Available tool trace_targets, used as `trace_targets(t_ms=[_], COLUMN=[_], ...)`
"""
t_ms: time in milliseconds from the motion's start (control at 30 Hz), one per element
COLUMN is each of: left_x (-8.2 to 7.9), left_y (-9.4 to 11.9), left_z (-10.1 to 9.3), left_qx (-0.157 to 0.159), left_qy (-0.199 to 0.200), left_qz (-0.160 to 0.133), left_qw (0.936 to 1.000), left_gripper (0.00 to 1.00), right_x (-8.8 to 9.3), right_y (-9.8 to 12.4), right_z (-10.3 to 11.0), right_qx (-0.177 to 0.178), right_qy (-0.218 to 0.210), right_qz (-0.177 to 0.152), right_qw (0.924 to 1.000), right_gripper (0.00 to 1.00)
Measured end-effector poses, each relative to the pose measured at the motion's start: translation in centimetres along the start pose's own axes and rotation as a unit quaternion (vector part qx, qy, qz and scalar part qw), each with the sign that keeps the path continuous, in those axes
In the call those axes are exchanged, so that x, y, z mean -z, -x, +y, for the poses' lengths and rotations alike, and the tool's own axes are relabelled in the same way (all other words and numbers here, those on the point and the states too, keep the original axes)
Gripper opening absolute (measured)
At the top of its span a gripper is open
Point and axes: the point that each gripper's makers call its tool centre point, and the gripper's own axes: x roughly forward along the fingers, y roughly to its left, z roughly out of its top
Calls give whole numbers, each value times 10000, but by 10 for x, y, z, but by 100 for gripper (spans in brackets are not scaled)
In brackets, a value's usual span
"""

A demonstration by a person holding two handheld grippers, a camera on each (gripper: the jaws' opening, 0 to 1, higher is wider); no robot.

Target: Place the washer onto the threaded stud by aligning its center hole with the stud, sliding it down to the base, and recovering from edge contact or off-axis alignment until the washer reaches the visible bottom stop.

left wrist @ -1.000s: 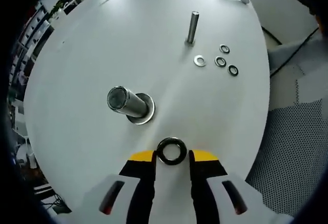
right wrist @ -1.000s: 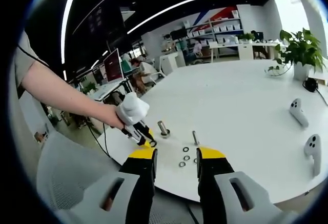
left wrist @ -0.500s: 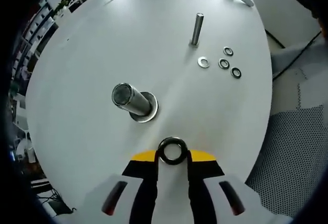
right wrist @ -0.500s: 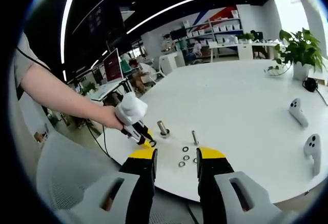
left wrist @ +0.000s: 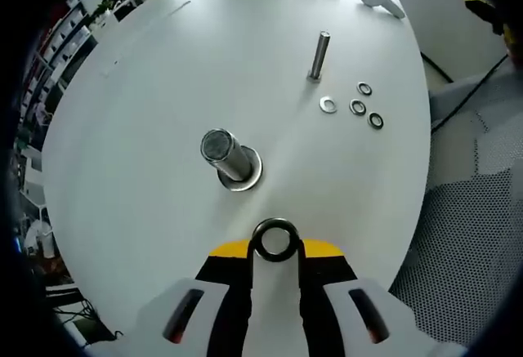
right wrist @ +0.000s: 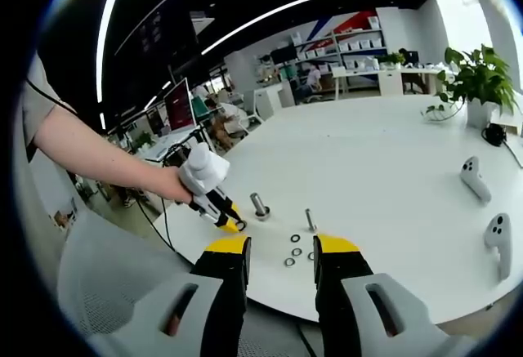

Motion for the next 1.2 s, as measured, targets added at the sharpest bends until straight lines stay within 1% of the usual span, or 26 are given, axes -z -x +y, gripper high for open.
trace_targets(t_ms=[100,267,367,467,667,800,900,1033,1100,1200], left_x=[-7,-21,-32,-40,-50,-63,-70,-72,-75,-74], left_y=[10,23,30,35,43,51,52,46,46,42], left_z=[3,-1,-1,0,-5,-2,3,13,16,20], left_qx=[-28,-11,-30,-37,-6,-46,-95,-155,-234,-232], left_qy=[-130,-437,-468,-547,-780,-849,-869,-830,-825,-791], left_qz=[-138,-288,-415,-473,-489,-600,-639,-618,-689,-619], left_qw=[9998,9986,9980,9974,9958,9946,9941,9945,9939,9947], left_gripper=[18,18,18,18,19,19,19,19,19,19], right_x=[0,0,0,1,0,0,-1,-1,-1,-1], right_y=[0,0,-1,-1,-1,-1,0,0,0,0], right_z=[0,1,1,1,1,0,0,0,-1,-1], right_qx=[-8,-14,-21,-29,-26,-23,-17,-4,6,17], right_qy=[12,6,13,26,17,10,0,-9,-23,-40], right_qz=[9,15,23,38,30,17,-3,-8,-21,-38], right_qw=[10000,10000,10000,10000,10000,10000,10000,10000,10000,10000], right_gripper=[33,33,32,32,32,32,32,32,32,32])
